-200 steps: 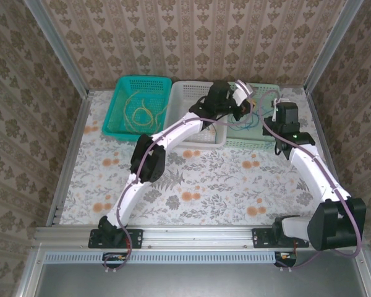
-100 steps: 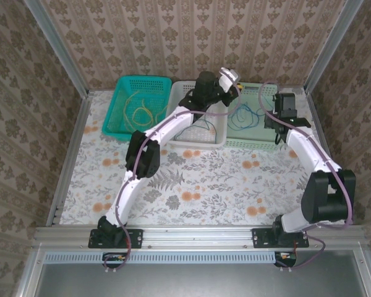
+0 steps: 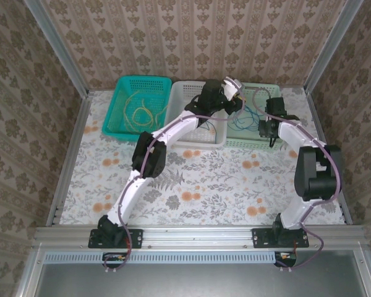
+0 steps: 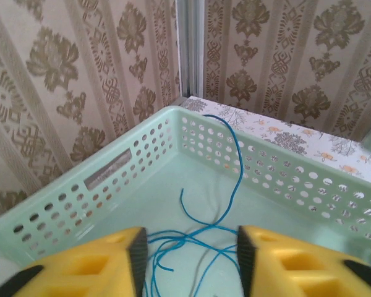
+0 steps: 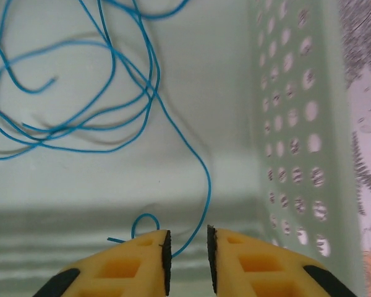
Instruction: Untangle the cables
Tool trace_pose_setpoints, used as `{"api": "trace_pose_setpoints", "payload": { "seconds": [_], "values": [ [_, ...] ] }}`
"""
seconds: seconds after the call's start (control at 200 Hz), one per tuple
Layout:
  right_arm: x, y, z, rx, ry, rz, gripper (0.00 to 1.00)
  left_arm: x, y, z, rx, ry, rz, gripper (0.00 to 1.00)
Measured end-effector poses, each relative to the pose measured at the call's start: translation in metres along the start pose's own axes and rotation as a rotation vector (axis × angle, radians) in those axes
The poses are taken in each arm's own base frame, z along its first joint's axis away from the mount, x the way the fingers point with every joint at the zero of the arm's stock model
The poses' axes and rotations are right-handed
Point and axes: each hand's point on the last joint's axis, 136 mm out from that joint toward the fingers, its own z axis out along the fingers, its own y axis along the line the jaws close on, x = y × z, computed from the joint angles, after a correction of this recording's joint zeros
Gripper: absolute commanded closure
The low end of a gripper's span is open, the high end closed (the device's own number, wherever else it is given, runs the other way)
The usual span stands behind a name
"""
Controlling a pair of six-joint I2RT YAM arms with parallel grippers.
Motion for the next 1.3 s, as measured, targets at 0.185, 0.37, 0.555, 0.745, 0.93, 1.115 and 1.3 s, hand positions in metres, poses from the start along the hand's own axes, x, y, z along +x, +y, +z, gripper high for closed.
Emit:
{"api": "trace_pose_setpoints", "payload": {
  "seconds": [0.185, 0.37, 0.555, 0.745, 0.93, 1.115, 1.3],
  "values": [
    [0.010, 0.004, 0.014, -0.003, 0.084, -0.002, 0.31, 0.020, -0.003, -0.009, -0.009, 0.067, -0.036, 0.04],
    [0.011, 0.007, -0.018, -0.066, -0.003, 0.039, 0.11, 0.027, -0.022, -0.038, -0.017, 0.103, -0.059, 0.00],
    [-0.011, 0.020, -0.085, -0.181, -0.272, 0.049, 0.02, -0.031, -0.044, -0.107, -0.062, -0.003, -0.053, 0.00],
    [0.021, 0.023, -0.091, -0.218, -0.462, 0.030, 0.00, -0.061, -0.039, -0.232, -0.261, -0.086, -0.039, 0.00],
    [0.062, 0.013, -0.063, -0.172, -0.527, 0.006, 0.00, -0.003, 0.022, -0.347, -0.602, -0.006, -0.094, 0.00],
    [0.041, 0.012, -0.053, -0.133, -0.647, -0.012, 0.00, 0.093, 0.067, -0.441, -0.949, 0.190, -0.140, 0.00],
    [0.025, 0.022, -0.035, -0.118, -0.725, -0.022, 0.00, 0.179, 0.080, -0.483, -1.110, 0.348, -0.154, 0.00]
  ]
}}
